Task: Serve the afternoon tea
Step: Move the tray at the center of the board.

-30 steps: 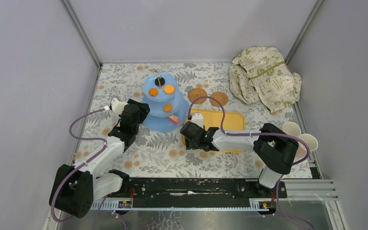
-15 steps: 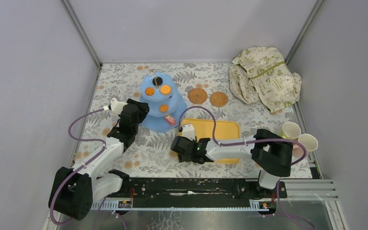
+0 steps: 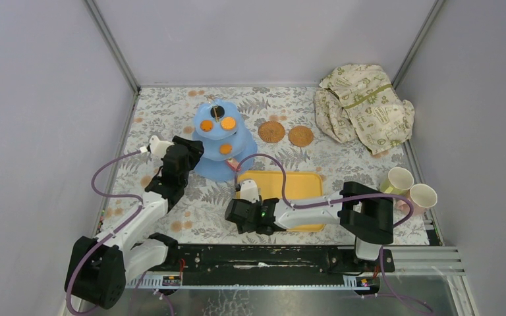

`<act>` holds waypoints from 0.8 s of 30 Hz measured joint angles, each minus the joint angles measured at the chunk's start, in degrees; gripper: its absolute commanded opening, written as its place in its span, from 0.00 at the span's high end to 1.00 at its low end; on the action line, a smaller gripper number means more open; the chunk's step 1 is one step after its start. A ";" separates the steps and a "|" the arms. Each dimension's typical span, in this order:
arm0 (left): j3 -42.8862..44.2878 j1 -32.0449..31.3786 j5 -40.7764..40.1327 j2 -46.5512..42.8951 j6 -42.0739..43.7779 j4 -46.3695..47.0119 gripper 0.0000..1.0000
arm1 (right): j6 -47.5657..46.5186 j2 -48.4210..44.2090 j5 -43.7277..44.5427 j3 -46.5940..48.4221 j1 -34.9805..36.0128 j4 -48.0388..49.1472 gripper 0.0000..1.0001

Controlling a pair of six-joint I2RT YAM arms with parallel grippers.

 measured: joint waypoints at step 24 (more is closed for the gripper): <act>1.25 0.02 -1.44 -4.17 1.38 -3.91 0.32 | -11.74 -7.78 10.93 3.32 0.46 -6.36 0.29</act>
